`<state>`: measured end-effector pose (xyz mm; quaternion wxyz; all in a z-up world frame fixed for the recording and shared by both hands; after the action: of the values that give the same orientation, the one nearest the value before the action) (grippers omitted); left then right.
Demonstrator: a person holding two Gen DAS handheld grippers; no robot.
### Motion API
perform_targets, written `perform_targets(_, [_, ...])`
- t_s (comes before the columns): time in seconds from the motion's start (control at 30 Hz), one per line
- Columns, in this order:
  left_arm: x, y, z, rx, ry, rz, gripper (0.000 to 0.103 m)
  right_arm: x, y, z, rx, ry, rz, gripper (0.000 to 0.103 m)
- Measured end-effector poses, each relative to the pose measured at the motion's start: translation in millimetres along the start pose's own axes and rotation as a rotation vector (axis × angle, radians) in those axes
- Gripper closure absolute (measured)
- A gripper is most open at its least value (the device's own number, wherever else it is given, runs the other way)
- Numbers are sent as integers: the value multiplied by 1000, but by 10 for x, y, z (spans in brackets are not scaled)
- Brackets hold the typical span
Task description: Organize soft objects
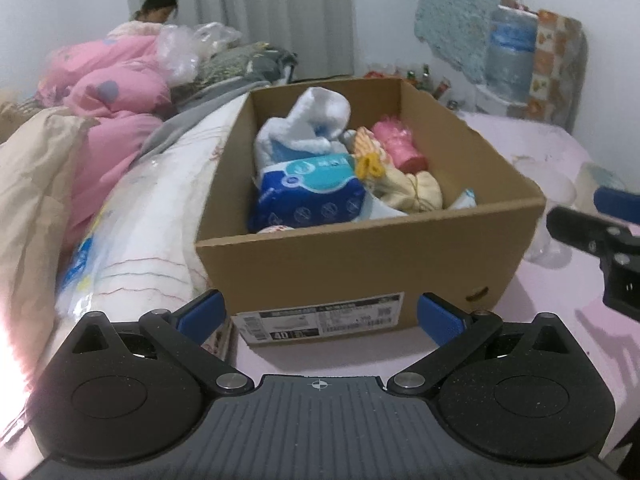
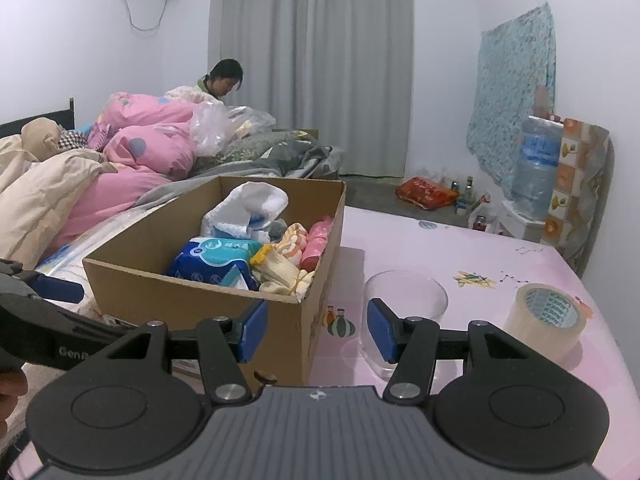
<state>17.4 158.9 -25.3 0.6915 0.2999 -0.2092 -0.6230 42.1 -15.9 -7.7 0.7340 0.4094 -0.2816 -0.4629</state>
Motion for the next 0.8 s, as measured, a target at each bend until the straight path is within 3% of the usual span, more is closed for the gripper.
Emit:
perform_targets(0.17, [81,-26,-27,-3,9,-62,0,16,-5,2,2,2,-5,68])
perform_targets(0.37, [101,-22,-76,-27,-11,-66,0,21,-5,-8,0,0,-3,68])
perform_targets(0.63, [123,-13,-19,22,30,-98,0,2,-22,-28,-4,5,3,68])
perform_targets(0.8, [125,3,-2,36,12,-113,0,-28,-47,-66,-15,8,8,68])
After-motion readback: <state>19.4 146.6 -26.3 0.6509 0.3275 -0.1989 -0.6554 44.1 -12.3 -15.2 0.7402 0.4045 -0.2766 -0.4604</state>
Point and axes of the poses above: each gripper's, at about its wrist camera, not at the fingertips, and z roughly against the way its jaws point, x to its right, y to its top, the point moved 4 cm from there along -z, roughly the way its jaws point, and after that the axes turned 6 degrees about -x, right-handed, at the moved point
